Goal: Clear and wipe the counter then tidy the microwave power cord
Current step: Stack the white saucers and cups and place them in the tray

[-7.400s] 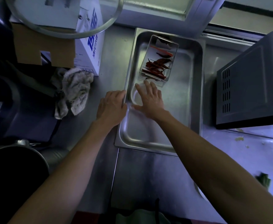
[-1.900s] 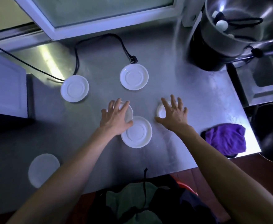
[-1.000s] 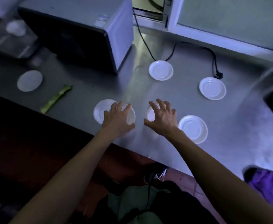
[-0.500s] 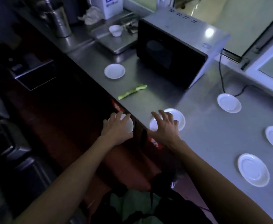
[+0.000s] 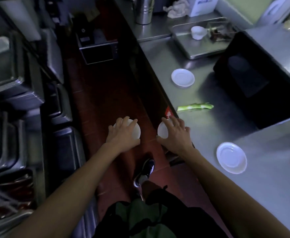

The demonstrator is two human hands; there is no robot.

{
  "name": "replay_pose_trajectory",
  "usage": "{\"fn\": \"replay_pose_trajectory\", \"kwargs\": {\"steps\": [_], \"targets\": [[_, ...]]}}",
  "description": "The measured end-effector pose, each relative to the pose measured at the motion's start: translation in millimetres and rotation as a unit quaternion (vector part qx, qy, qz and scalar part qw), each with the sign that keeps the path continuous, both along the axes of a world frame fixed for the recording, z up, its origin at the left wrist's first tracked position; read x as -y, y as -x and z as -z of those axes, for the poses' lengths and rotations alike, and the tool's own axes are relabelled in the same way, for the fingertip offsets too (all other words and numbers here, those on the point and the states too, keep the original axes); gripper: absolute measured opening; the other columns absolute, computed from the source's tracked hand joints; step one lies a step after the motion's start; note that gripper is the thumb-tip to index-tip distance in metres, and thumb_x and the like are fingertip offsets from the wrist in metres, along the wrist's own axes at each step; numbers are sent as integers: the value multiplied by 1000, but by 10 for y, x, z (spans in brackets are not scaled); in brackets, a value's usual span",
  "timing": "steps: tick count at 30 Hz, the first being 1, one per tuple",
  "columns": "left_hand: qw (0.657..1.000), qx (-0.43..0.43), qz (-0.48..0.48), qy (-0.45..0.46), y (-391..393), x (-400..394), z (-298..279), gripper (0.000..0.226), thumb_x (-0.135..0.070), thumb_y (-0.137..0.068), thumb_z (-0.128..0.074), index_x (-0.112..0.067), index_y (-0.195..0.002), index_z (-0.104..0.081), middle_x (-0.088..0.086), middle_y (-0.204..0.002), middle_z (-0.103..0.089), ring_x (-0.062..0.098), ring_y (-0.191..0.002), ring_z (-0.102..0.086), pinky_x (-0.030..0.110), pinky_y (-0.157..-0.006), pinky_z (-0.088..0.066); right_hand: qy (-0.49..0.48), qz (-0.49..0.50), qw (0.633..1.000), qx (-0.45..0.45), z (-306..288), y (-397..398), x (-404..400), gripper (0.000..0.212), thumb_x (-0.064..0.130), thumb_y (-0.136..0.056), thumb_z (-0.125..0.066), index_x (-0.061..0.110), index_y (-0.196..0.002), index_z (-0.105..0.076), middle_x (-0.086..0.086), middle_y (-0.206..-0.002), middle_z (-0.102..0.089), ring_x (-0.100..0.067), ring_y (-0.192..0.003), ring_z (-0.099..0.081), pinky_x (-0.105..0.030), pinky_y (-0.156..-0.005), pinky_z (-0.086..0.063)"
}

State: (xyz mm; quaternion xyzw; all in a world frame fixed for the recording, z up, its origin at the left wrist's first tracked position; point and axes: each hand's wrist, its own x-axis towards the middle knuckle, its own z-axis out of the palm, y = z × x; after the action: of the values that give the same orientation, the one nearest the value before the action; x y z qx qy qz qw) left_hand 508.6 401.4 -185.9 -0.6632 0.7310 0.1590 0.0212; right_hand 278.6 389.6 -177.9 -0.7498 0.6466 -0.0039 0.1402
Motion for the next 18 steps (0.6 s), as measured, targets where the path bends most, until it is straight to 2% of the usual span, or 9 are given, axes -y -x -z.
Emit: {"fn": "replay_pose_trajectory", "kwargs": {"steps": [6, 11, 18], "targets": [[998, 14, -51, -29, -417, 302, 174, 89, -64, -74, -59, -33, -151, -26, -1, -154, -24, 25, -138, -25, 56, -104, -36, -36, -49, 998, 35, 235, -414, 503, 85, 63, -81, -62, 31, -151, -28, -3, -160, -24, -32, -145, -19, -61, -110, -27], [995, 39, -74, -54, -636, 787, 185, 91, -63, -75, -62, -34, -152, -23, -1, -157, -19, 26, -142, -20, 58, -104, -34, -60, -82, 994, 42, 373, -654, 1066, 85, 65, -79, -60, 32, -150, -27, -3, -159, -24, -32, -144, -21, -60, -108, -31], [993, 47, -100, -48, -774, 1462, 62, 92, -62, -77, -64, -33, -153, -22, 1, -159, -15, 27, -144, -15, 60, -104, -33, -39, -124, 991, 44, 365, -884, 1863, 86, 66, -78, -60, 32, -150, -28, -4, -158, -26, -33, -143, -24, -61, -104, -33]]}}
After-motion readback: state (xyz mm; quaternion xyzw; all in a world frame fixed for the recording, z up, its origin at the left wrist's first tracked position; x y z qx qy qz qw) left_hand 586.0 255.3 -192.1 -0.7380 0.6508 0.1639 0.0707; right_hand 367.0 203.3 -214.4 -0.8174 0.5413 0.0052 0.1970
